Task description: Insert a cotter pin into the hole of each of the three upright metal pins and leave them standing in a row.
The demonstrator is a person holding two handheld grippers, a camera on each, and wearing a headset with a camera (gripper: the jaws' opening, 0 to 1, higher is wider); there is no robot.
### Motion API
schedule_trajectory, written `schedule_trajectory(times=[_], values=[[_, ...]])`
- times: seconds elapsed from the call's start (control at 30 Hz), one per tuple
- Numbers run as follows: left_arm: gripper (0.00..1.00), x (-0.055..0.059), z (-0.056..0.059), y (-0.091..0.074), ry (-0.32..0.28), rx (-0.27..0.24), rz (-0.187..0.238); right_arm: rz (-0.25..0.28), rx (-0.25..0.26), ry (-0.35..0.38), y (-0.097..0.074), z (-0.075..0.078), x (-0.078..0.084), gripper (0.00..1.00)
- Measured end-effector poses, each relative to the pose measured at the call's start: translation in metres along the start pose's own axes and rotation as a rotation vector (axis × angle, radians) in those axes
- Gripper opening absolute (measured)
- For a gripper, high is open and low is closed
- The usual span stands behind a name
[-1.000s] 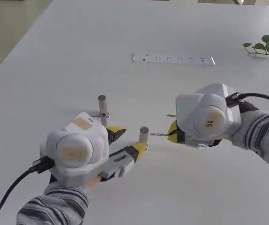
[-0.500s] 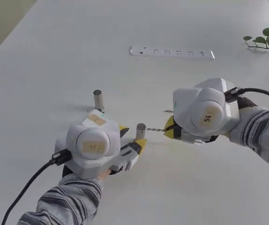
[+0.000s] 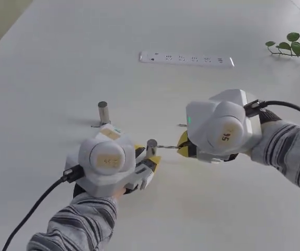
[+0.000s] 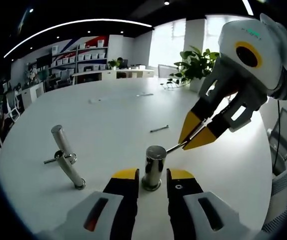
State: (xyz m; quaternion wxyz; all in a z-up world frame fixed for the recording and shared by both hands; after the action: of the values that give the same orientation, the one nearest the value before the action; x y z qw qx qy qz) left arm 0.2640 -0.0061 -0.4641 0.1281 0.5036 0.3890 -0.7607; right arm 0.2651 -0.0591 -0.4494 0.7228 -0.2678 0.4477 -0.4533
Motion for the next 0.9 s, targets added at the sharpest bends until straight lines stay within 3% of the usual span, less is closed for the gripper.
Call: schedule_trajectory(times=[0.37,0.9], values=[[0.11,0.004,-0.002,0.004,-0.007,-0.008,-0.019,0.017,-0.006,0.011,0.001,0.000,-0.007,0.00],[0.10,0.007,-0.003,0.006,-0.012,-0.014,-0.029,0.039,-0.005,0.019,0.005,0.000,-0.027,0.00]])
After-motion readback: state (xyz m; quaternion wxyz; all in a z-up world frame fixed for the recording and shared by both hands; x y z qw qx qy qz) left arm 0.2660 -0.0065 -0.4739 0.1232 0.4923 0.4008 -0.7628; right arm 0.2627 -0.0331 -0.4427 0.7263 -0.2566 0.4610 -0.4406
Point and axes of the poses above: the centre of the closed fingertips' face, and the gripper's own axes: y roughly forward along the fingers, z roughly to its right, x roughly out of its underside, the point moved 1 cm from there along -y, roughly backward along the fingers, and after that the axes turned 9 degrees about x, right-handed, at the moved point
